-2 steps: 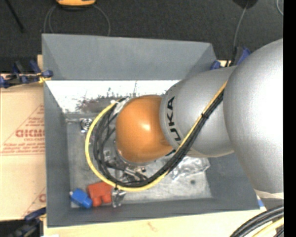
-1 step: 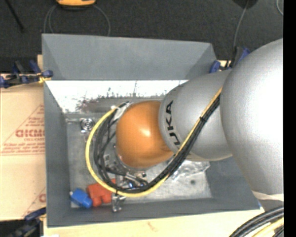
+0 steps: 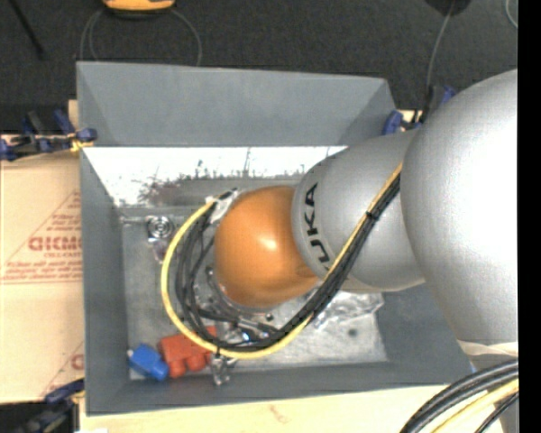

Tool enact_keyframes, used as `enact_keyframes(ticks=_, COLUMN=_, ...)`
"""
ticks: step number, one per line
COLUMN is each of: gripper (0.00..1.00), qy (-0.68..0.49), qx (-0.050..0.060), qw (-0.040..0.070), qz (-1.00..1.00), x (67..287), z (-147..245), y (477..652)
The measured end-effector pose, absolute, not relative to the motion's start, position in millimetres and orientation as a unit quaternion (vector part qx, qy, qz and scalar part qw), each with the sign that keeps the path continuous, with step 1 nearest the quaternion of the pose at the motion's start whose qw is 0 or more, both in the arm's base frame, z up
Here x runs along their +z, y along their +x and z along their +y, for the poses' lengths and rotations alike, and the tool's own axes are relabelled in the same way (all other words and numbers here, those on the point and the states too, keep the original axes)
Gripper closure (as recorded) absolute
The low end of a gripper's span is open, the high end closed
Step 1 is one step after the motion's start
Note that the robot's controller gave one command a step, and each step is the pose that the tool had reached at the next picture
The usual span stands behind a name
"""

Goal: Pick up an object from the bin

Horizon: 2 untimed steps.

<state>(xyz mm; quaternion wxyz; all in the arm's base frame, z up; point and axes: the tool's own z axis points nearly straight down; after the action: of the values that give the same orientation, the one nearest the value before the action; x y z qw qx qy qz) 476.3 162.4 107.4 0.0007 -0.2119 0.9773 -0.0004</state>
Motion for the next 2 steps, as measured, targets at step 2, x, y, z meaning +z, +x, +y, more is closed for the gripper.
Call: enact_keyframes(ticks=2, gripper=0.0, qy=-0.285, qx=-0.004, qw=0.015, qz=0.958, x=76, z=174, y=484.2)
